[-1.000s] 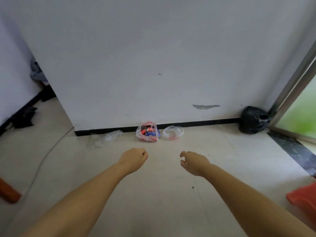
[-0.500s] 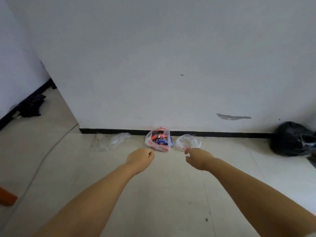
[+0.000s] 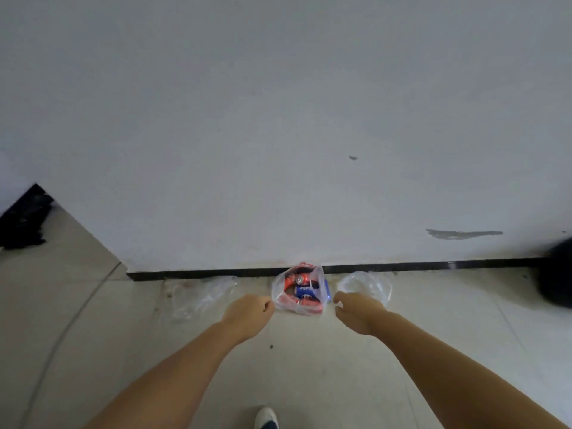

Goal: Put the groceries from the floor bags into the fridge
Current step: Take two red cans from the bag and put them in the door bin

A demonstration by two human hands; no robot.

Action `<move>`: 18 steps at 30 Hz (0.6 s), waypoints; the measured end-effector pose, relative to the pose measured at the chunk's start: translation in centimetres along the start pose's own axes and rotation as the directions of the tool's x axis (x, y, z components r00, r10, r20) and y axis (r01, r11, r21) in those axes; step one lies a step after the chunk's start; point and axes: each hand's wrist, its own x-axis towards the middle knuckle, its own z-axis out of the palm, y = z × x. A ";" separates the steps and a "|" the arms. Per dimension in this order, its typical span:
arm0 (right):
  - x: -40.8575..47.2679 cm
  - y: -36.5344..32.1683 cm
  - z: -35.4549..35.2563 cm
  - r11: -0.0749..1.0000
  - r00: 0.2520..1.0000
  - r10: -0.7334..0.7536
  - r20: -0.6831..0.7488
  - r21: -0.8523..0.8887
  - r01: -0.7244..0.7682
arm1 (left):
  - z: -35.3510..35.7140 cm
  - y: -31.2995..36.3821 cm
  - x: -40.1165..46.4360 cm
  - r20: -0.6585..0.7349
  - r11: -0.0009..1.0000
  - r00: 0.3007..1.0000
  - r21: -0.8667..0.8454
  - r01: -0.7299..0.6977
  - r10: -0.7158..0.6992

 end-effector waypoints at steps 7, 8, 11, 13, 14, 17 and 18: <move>10.8 4.2 0.6 0.997 0.990 0.055 0.130 0.053 -0.062 | 1.4 -0.7 13.2 0.129 1.000 0.992 -0.008 0.002 -0.001; 12.8 5.0 0.8 0.997 0.988 0.049 0.145 0.050 -0.056 | 2.4 -0.8 15.2 0.148 1.000 0.989 -0.010 -0.004 0.005; 19.3 7.4 2.1 0.998 0.987 0.023 0.159 0.051 -0.031 | 6.7 -1.7 21.5 0.188 0.999 0.982 -0.049 0.003 0.006; 23.9 9.0 4.2 0.999 0.988 -0.005 0.155 0.035 0.000 | 10.7 -3.2 26.0 0.195 0.998 0.981 -0.065 0.008 0.005; 26.3 9.8 5.6 1.000 0.988 -0.023 0.150 0.018 0.021 | 13.1 -4.1 28.2 0.198 0.997 0.980 -0.076 0.011 0.004; 34.6 11.5 11.5 0.986 0.984 -0.111 0.141 -0.109 0.127 | 21.1 -7.5 35.1 0.176 1.000 0.984 -0.014 -0.027 0.029; 37.5 11.8 13.8 0.970 0.980 -0.153 0.132 -0.167 0.174 | 23.8 -8.7 37.3 0.165 0.998 0.985 0.028 -0.062 0.057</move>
